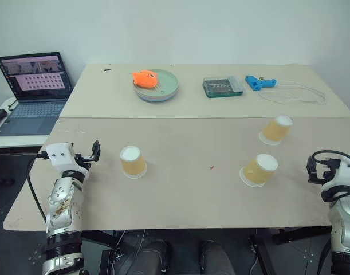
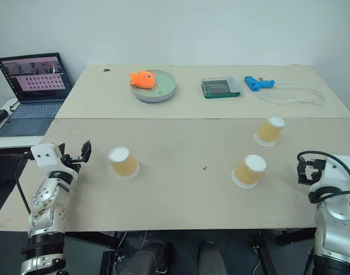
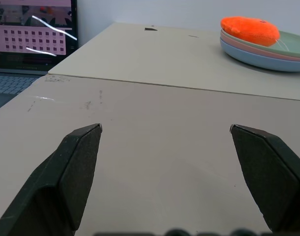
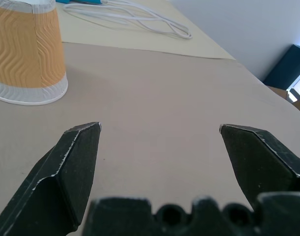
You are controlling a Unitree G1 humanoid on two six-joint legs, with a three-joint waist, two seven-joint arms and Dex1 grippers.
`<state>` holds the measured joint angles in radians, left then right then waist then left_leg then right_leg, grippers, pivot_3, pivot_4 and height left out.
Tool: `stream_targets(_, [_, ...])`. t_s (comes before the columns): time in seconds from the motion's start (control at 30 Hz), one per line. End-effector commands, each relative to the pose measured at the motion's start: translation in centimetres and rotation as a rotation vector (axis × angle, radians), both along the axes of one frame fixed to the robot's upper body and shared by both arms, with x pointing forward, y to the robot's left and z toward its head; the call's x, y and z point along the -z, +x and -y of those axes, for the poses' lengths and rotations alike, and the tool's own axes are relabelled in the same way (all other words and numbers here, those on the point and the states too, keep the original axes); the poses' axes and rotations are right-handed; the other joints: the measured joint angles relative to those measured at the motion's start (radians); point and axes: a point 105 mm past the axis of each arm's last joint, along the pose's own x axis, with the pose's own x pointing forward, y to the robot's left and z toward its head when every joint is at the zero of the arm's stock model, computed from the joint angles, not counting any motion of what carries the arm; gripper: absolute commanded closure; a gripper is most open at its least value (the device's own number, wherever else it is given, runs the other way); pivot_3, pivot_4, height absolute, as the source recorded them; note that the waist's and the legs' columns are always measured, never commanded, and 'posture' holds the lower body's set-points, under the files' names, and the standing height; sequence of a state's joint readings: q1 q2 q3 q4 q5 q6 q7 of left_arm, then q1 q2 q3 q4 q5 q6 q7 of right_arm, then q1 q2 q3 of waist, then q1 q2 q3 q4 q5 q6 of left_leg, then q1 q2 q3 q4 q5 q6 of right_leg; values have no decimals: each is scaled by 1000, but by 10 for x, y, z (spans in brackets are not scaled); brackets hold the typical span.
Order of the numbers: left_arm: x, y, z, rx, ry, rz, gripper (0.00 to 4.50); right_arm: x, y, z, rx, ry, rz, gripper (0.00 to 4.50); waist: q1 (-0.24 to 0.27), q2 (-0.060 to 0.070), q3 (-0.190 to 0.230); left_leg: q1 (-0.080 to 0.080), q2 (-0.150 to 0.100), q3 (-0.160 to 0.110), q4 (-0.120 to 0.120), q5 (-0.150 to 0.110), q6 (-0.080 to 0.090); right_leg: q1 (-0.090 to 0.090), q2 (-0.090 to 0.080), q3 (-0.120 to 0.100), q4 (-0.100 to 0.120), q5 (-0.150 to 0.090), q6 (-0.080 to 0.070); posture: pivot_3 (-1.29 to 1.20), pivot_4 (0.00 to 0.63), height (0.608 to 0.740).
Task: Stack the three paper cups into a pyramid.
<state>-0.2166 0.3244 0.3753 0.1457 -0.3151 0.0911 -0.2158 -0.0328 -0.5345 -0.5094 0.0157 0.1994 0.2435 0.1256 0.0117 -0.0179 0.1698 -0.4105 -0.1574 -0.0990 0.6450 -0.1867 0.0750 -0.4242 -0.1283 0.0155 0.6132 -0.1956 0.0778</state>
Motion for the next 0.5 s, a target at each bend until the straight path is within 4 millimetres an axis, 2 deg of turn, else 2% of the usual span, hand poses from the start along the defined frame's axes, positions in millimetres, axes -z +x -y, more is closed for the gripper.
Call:
stream_targets(0.03, [-16,1,-8,-21,9,56,30,-12,2,0,3,-23,42,0,0,0,0,0,0,0,0,0,0,0,0,0,0,0,0,0,150,730])
stream_targets(0.1, [-25,6,-14,-49,-41,82,30,-12,4,-1,-1,-23,41,0,0,0,0,0,0,0,0,0,0,0,0,0,0,0,0,0,150,730])
stream_targets(0.2, [-53,16,-9,-11,-90,154,30,-11,6,-3,-6,-25,34,0,1,0,0,0,0,0,0,0,0,0,0,-1,0,0,0,0,150,730])
stream_targets(0.23, [-69,19,-2,37,-111,194,30,-11,7,-3,-7,-26,34,0,1,0,0,0,0,0,0,0,-1,0,0,-1,0,0,0,0,150,730])
stream_targets(0.33, [-99,22,17,161,-151,256,30,-12,8,-2,-7,-27,34,0,2,0,0,0,0,-1,0,0,-1,0,0,-1,0,0,0,0,150,730])
stream_targets(0.37, [-116,18,40,300,-130,279,30,-12,8,-2,-6,-28,32,0,1,0,0,0,0,-1,0,0,-1,0,0,-1,0,0,0,0,150,730])
stream_targets(0.43, [-134,5,78,527,-80,288,30,-11,8,-2,-6,-28,29,0,-1,0,0,-1,0,0,0,0,0,0,0,-1,0,3,-4,0,150,730])
stream_targets(0.5, [-134,-18,120,792,-16,233,30,-11,8,-3,-6,-27,29,0,-2,0,0,-2,-1,0,0,0,0,-1,0,0,0,5,-7,0,150,730])
